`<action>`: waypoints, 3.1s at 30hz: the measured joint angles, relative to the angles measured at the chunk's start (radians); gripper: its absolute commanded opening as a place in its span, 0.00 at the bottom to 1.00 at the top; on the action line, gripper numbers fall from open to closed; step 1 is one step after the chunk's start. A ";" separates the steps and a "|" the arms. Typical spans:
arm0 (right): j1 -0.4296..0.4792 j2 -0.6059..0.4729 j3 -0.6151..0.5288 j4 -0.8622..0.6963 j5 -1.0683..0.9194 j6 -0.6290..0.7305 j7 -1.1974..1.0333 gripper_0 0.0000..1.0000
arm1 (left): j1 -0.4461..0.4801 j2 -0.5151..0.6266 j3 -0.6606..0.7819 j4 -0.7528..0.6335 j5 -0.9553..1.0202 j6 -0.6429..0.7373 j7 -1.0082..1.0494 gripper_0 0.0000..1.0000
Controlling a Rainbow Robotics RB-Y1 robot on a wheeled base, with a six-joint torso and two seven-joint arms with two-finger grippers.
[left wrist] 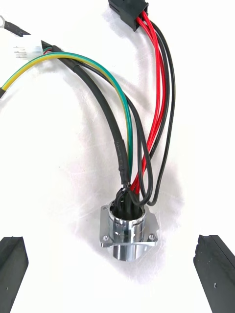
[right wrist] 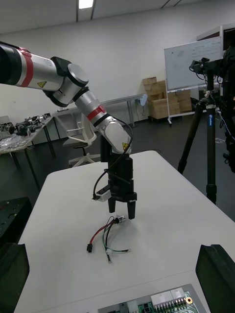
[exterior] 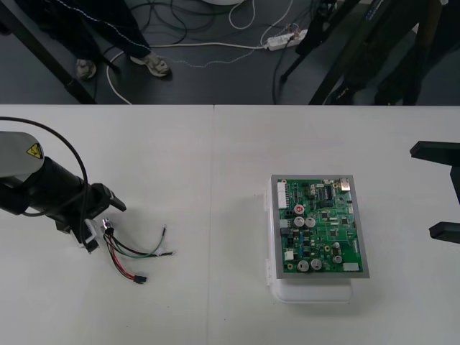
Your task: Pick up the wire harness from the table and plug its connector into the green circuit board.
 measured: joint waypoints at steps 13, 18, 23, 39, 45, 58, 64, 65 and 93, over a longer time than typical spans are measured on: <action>0.000 0.000 0.010 0.000 -0.003 0.000 0.000 1.00 | 0.022 -0.062 -0.014 0.055 0.017 0.047 0.000 1.00; 0.000 0.000 0.025 0.000 -0.003 0.000 0.000 1.00 | 0.033 -0.065 -0.014 0.055 0.016 0.052 0.000 1.00; 0.000 0.000 0.030 0.000 -0.003 0.000 0.000 1.00 | 0.040 -0.065 -0.014 0.057 0.008 0.055 0.000 1.00; 0.000 0.000 0.033 0.000 0.003 0.000 0.000 1.00 | 0.040 -0.066 -0.015 0.059 -0.009 0.055 0.000 0.13; 0.000 0.000 0.033 0.000 0.012 0.000 0.000 1.00 | 0.040 -0.071 -0.015 0.059 -0.015 0.055 0.000 0.00; 0.000 0.000 0.033 0.000 0.014 0.000 0.000 1.00 | 0.040 -0.077 -0.015 0.072 0.013 0.055 0.000 0.00; 0.000 0.000 0.033 0.000 0.014 0.000 0.000 1.00 | 0.034 -0.077 -0.014 0.080 0.014 0.054 0.000 0.00; 0.000 0.000 0.033 0.000 0.015 0.000 0.000 1.00 | 0.033 -0.077 -0.012 0.083 0.014 0.053 0.000 0.00; 0.000 0.000 0.033 0.000 0.015 0.000 0.000 1.00 | 0.033 0.068 0.416 0.036 0.032 -0.447 0.285 0.00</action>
